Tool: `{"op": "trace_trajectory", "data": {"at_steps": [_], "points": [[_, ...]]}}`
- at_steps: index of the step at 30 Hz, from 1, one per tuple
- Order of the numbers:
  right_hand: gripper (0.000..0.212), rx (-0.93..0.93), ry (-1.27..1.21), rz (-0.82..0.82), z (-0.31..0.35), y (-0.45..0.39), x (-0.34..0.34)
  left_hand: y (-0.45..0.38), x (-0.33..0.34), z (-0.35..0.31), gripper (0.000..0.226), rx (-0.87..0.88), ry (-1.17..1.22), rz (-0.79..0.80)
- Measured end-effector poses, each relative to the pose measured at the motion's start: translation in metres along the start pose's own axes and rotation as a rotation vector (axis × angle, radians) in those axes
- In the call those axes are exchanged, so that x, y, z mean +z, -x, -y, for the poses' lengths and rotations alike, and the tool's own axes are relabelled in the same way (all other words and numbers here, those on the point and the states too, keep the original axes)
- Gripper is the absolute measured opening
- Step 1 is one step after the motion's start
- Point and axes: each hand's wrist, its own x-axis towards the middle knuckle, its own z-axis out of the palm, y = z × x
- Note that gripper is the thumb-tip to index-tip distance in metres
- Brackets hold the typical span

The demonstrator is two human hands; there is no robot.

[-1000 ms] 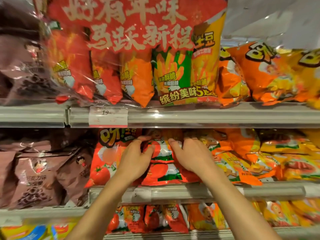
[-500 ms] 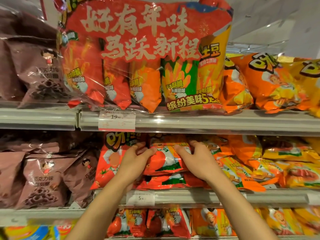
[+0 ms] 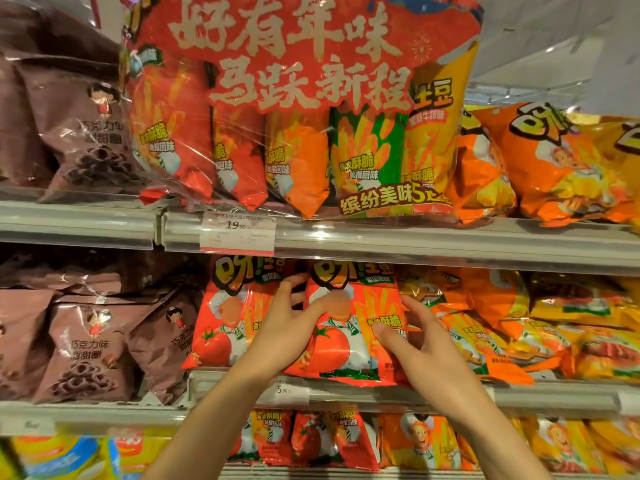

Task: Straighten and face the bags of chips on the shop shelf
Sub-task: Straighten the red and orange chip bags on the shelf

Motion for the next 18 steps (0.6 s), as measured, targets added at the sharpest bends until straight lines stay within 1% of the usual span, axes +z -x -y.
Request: {"op": "trace_trajectory", "data": {"at_steps": [2,4,5,7,9,11,12,14,16,18], "points": [[0.050,-0.001,-0.031,0.008,0.002,0.000,0.002,0.006,-0.006,-0.002,0.068,0.026,-0.005,-0.014],[0.052,-0.018,-0.055,0.007,0.006,-0.001,0.009,0.012,-0.015,-0.002,0.046,0.045,-0.017,-0.018],[0.055,-0.027,-0.059,0.007,0.008,-0.002,0.014,0.015,-0.020,-0.002,0.040,0.041,-0.016,-0.019],[0.055,-0.049,-0.076,0.042,0.014,-0.003,0.028,0.021,-0.033,-0.003,0.038,0.048,-0.039,-0.044],[0.050,-0.071,-0.102,0.102,0.018,-0.003,0.043,0.027,-0.050,-0.002,0.042,0.078,-0.068,-0.089],[0.046,-0.094,-0.104,0.174,0.025,-0.002,0.055,0.031,-0.066,0.002,0.059,0.083,-0.070,-0.163],[0.045,-0.105,-0.077,0.193,0.030,-0.003,0.059,0.034,-0.075,0.003,0.060,0.082,-0.068,-0.191],[0.049,-0.131,0.002,0.158,0.033,-0.013,0.064,0.038,-0.089,0.007,0.058,0.087,-0.077,-0.228],[0.055,-0.177,0.122,0.054,0.029,-0.033,0.069,0.041,-0.100,0.010,0.064,0.098,-0.088,-0.250],[0.059,-0.192,0.349,0.000,0.022,-0.057,0.073,0.045,-0.106,0.011,0.065,0.115,-0.102,-0.254]]}}
